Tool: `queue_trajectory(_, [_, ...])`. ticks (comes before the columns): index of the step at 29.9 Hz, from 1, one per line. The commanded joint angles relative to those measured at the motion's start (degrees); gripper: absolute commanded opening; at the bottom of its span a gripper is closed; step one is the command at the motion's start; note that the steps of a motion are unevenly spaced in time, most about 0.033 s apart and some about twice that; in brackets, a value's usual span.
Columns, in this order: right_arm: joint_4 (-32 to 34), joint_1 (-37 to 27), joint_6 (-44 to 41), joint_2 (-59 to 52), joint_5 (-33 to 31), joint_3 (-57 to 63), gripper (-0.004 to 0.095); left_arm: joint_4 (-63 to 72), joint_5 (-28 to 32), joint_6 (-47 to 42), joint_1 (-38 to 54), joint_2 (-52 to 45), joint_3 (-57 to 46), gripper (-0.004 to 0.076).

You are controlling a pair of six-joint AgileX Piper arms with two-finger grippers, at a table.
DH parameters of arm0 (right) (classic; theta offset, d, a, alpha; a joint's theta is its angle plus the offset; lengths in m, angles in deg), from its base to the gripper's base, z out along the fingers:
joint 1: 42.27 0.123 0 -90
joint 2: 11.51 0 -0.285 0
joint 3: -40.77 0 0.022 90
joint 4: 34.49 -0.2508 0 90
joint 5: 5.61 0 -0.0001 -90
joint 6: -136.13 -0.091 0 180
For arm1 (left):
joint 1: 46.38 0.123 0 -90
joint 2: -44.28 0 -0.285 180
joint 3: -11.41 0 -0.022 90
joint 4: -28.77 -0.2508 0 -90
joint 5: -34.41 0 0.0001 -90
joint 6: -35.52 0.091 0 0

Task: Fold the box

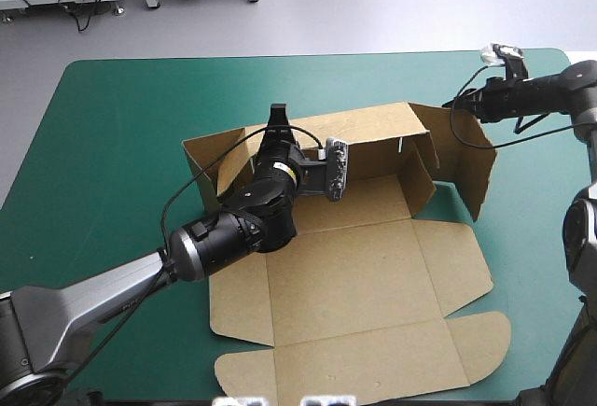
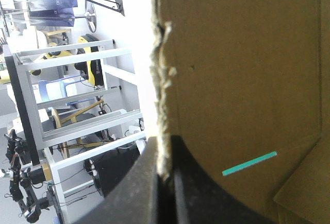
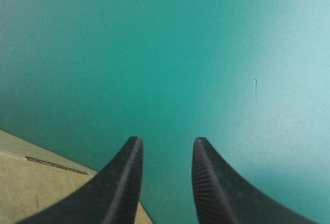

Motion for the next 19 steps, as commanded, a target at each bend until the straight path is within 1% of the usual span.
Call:
queue_trajectory(1, [-1.23,0.77,0.90,-2.98,-1.02,-1.90,0.0301,-0.93,2.09,-0.72,-0.61,-1.89,1.63,-0.0010])
queue_trajectory(3, [-1.23,0.43,1.17,-2.98,-3.40,-1.90,0.0301,-0.93,2.09,-0.72,-0.61,-1.89,1.63,-0.0010])
queue_trajectory(6, [-0.36,-0.68,1.39,-2.98,-8.57,-1.90,0.0301,-0.93,2.22,-1.16,-0.61,-1.89,1.63,-0.0010])
queue_trajectory(8, [2.15,-1.08,0.27,-3.83,-8.44,-0.89,0.0301,-0.93,2.22,-1.16,-0.61,-1.89,1.63,-0.0010])
queue_trajectory(11, [3.14,-1.10,2.04,-5.98,-8.44,2.34,0.0301,-0.81,1.97,-1.49,-0.61,-1.89,1.63,-0.0010])
queue_trajectory(14, [2.26,-1.10,5.00,-8.64,-8.44,6.14,0.0301,-0.81,1.97,-1.49,-0.61,-1.89,1.63,-0.0010])
queue_trajectory(19, [-1.76,-1.10,9.93,-12.40,-8.44,11.83,0.0301,-0.81,1.97,-1.58,-0.61,-1.89,1.63,-0.0010])
